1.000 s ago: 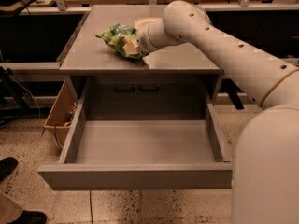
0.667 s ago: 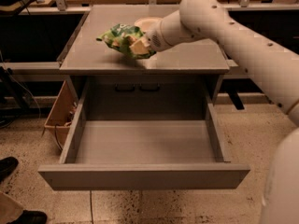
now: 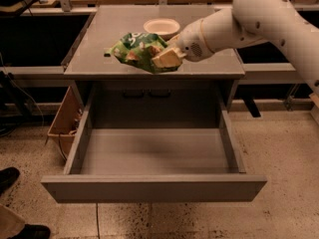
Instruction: Place green rice chip bag into top drawer
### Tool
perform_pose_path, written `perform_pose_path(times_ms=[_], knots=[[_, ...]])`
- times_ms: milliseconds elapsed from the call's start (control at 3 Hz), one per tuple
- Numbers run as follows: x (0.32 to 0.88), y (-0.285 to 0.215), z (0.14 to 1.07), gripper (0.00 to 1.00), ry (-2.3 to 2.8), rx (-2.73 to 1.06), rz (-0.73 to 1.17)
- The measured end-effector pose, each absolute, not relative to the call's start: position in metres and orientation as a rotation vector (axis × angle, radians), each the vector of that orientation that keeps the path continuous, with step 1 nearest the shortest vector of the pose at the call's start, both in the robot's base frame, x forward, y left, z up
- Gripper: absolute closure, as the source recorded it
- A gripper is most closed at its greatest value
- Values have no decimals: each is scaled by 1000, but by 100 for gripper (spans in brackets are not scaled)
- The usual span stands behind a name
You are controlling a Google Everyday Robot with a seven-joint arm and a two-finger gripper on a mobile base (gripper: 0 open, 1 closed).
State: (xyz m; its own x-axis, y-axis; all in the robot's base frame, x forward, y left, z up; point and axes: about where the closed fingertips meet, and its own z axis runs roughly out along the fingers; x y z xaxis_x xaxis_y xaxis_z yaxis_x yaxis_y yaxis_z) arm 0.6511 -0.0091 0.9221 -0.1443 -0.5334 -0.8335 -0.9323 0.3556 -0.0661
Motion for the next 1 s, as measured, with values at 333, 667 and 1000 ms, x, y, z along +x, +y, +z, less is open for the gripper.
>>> perform_pose_path(times_ms=[333,667,1000], knots=[[625,-32,922,100,1785,-1315,691],[625,-32,922,100,1785,-1315,691],[623,-26,914,100,1773,-1347,723]])
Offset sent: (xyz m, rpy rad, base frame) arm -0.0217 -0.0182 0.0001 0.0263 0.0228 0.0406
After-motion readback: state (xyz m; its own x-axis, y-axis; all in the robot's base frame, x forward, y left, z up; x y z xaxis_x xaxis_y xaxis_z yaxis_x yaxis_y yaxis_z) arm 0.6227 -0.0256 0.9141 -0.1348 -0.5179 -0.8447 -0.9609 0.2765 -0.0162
